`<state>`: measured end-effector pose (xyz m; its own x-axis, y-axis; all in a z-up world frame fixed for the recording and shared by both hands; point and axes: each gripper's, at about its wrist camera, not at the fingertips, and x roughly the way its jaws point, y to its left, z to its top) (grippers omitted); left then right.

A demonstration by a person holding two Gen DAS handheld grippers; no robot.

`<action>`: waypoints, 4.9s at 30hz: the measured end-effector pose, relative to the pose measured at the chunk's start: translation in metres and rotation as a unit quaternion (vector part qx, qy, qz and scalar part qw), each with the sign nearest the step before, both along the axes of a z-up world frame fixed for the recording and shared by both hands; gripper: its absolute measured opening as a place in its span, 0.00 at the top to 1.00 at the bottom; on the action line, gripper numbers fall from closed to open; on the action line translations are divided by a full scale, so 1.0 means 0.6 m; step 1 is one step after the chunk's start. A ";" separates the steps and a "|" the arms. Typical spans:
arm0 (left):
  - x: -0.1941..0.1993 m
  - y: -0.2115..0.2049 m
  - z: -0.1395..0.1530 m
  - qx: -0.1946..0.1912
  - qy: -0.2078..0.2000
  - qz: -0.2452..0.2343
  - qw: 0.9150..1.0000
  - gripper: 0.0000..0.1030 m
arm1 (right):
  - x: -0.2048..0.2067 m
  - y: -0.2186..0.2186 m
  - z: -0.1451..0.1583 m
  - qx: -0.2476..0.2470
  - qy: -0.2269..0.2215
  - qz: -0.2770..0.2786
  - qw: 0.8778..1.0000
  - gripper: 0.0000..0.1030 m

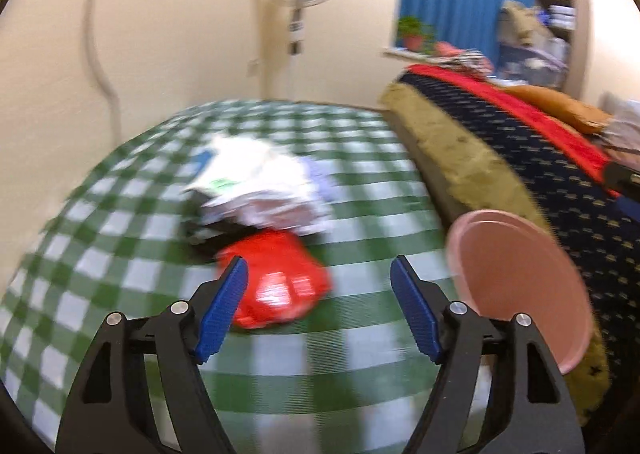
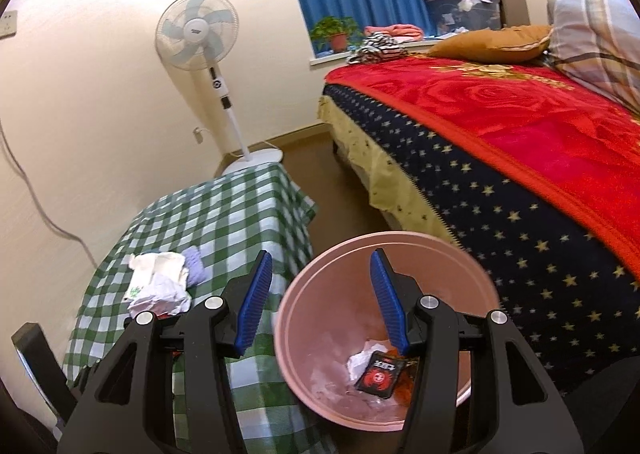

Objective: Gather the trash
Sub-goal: 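Move the left tool to the red plastic bag while the right tool reaches the crumpled white paper, then grasp the red plastic bag with the left tool while the right tool grasps the crumpled white paper, then lift the red bag and white paper and carry them toward the pink bin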

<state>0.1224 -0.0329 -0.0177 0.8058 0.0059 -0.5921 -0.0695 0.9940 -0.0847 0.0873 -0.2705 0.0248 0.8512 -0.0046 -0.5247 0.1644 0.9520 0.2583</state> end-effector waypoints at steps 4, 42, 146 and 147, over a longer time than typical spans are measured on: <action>0.010 0.033 -0.011 -0.006 0.017 0.033 0.999 0.26 | 0.006 0.022 -0.008 -0.003 0.000 0.019 1.000 0.50; 0.001 0.169 -0.035 -0.054 0.053 0.164 0.984 0.66 | 0.085 0.173 -0.093 0.019 0.039 0.163 0.986 0.50; -0.003 0.034 0.041 -0.061 -0.017 -0.030 0.998 0.54 | 0.009 0.028 -0.015 -0.007 0.021 0.021 1.000 0.94; -0.001 0.029 0.040 -0.061 -0.016 -0.032 0.998 0.54 | 0.008 0.022 -0.015 -0.007 0.020 0.014 1.000 0.94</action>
